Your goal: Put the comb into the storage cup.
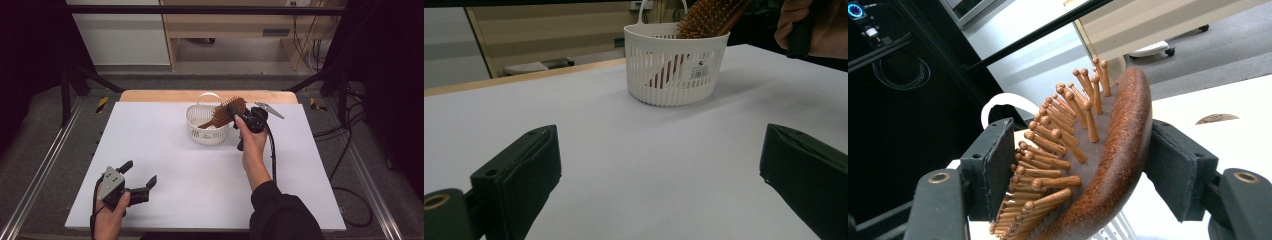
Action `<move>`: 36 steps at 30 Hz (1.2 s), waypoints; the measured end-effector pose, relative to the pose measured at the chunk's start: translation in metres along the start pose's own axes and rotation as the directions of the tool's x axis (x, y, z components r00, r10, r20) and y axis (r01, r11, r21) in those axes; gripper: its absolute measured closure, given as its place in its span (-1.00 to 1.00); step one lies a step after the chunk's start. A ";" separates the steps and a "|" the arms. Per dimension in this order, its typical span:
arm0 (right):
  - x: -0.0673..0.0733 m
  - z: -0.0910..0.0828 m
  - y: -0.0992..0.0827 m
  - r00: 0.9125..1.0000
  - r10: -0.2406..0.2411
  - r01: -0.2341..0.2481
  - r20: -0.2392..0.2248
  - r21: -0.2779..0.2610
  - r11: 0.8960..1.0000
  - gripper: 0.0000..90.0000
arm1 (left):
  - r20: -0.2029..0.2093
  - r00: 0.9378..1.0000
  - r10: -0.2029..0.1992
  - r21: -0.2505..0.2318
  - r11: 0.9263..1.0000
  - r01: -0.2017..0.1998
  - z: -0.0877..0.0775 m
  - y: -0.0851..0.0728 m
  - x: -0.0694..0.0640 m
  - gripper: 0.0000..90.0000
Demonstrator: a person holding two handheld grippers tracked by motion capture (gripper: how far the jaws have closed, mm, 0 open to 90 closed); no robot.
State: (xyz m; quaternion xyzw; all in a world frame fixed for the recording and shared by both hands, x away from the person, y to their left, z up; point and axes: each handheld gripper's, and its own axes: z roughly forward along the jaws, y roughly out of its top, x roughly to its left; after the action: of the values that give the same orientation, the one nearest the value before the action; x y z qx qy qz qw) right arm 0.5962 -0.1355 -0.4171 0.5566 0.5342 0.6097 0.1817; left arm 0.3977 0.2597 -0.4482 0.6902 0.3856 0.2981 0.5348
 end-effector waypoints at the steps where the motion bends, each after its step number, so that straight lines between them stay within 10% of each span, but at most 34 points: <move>1: 0.000 0.000 0.000 1.000 -0.002 0.002 -0.001 0.001 1.000 -0.30 | 0.000 1.000 0.000 0.000 1.000 0.000 0.000 0.000 0.000 -0.93; 36: 0.003 -0.028 0.020 0.990 -0.141 0.140 0.015 0.043 0.989 -0.60 | -0.022 1.000 -0.009 -0.003 1.000 0.009 -0.002 -0.001 0.004 -0.94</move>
State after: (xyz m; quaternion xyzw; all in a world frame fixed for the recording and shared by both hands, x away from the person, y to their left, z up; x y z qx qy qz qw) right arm 0.5783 -0.1526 -0.3929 0.5267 0.5830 0.5791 0.2177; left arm 0.3981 0.2640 -0.4486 0.6845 0.3942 0.3038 0.5327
